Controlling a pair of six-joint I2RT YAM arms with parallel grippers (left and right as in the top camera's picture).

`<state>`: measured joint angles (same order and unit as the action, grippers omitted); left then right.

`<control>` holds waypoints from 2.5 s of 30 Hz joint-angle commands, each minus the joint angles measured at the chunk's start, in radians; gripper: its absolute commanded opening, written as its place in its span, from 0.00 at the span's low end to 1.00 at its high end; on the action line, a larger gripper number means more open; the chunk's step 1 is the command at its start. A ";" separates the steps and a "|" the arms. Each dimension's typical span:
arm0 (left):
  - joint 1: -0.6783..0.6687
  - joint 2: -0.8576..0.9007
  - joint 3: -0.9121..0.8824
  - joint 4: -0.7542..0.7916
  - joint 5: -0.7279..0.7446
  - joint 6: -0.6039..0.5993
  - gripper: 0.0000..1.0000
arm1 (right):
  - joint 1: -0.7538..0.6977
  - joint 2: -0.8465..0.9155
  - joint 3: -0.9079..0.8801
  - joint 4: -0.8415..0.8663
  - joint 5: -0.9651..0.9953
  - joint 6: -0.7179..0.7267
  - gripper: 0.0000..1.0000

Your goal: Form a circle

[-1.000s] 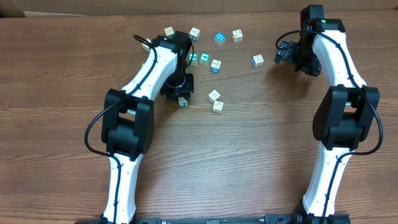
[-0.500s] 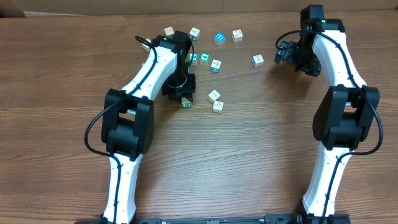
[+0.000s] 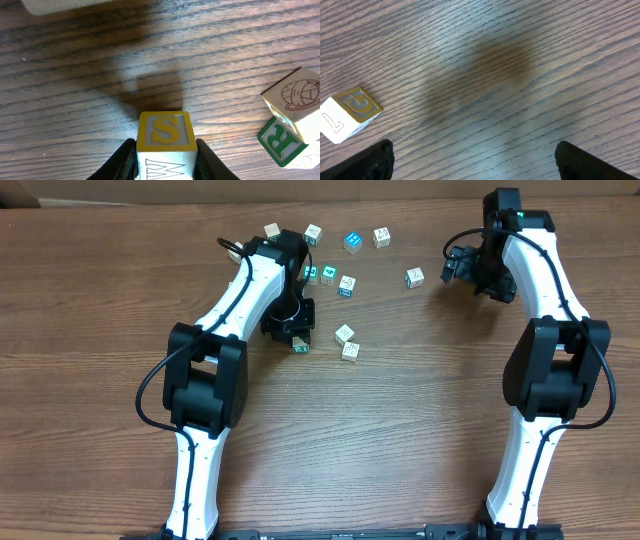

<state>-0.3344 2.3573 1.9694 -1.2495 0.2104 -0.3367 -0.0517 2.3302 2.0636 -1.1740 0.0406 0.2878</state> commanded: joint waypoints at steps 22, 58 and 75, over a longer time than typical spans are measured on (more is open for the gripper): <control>-0.008 0.001 -0.003 -0.003 0.031 0.022 0.29 | 0.000 -0.024 0.022 0.002 0.002 0.004 1.00; -0.008 0.001 -0.003 -0.002 0.030 -0.031 0.29 | -0.001 -0.024 0.022 0.002 0.002 0.004 1.00; -0.022 0.001 -0.003 0.014 0.018 -0.220 0.31 | -0.001 -0.024 0.022 0.002 0.002 0.004 1.00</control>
<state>-0.3412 2.3573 1.9694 -1.2407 0.2283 -0.4786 -0.0517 2.3302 2.0636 -1.1740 0.0402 0.2874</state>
